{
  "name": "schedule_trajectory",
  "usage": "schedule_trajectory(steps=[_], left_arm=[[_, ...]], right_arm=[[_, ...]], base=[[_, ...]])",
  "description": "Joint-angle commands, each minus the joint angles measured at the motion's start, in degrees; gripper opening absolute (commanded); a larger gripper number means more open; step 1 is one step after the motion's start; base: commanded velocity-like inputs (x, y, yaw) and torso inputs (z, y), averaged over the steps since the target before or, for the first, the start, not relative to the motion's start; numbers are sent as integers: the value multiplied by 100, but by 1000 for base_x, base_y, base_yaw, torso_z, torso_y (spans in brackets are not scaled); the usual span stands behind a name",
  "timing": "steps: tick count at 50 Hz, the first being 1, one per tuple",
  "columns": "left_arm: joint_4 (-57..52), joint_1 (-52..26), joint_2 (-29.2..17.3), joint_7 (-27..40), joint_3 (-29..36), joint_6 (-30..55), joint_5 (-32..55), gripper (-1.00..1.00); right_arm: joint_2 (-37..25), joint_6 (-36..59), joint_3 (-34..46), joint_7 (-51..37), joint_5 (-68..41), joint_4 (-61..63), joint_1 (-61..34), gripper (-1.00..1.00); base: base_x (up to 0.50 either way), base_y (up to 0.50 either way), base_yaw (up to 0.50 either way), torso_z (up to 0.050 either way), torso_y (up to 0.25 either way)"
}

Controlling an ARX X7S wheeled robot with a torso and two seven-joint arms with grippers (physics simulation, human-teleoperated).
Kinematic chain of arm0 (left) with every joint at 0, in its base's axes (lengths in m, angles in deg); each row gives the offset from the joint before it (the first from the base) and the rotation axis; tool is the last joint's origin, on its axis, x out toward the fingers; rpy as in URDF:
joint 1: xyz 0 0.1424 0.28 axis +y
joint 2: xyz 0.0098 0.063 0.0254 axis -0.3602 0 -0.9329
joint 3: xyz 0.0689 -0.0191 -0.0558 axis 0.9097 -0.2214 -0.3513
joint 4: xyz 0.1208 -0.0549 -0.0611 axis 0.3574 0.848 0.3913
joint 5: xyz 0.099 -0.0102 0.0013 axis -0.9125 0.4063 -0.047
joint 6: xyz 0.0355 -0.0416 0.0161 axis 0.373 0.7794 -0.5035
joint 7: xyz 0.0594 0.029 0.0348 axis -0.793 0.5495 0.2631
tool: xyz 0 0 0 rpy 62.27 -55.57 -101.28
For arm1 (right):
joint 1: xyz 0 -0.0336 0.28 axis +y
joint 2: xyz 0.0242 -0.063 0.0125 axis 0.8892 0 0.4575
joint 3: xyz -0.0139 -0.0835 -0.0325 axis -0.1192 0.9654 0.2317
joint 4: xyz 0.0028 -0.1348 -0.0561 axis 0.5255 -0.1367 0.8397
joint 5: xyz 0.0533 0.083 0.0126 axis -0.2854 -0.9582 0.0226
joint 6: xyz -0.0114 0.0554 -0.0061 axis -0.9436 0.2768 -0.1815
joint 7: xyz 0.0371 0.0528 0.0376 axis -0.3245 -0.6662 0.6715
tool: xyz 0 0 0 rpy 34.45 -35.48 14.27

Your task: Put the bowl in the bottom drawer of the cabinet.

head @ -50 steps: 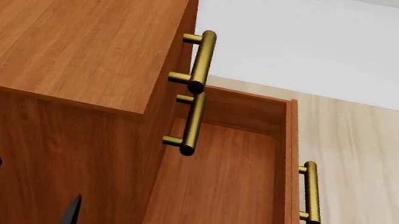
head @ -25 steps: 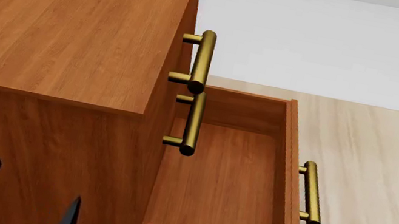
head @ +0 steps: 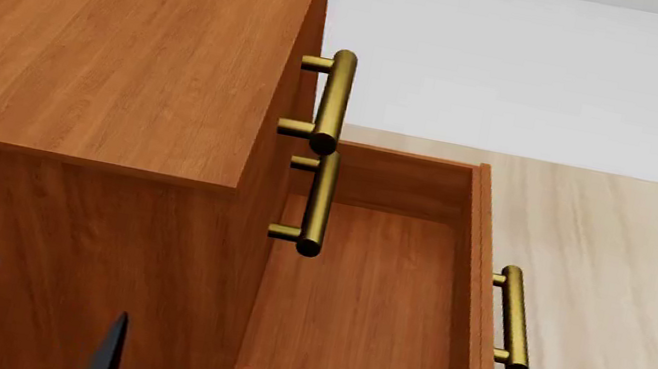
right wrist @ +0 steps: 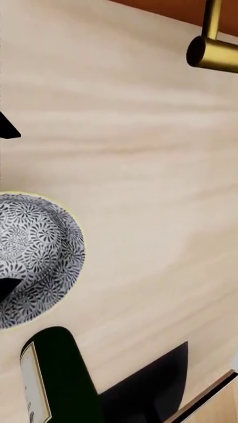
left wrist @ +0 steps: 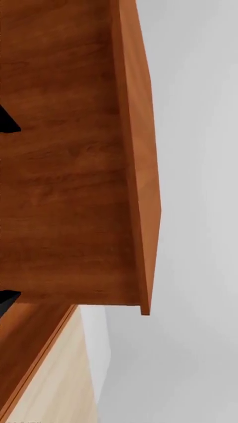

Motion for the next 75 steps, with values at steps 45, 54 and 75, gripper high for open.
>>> schedule_trajectory(steps=[45,54,75], left_arm=[[77,5,-42,39,173,-90,-2,100],[84,-8,-47,47,188,-96,8,100],[148,19,-58,65,262,-173,-27,100]], right_arm=[[-71,46,455,221,38,-906,-375,100],[-97,83,508,236,33,-955,-468,100],[-85,-142,710,375,135,-1450,-676,100]], base=[[0,0,0,0,0],[0,0,0,0,0],[0,0,0,0,0]])
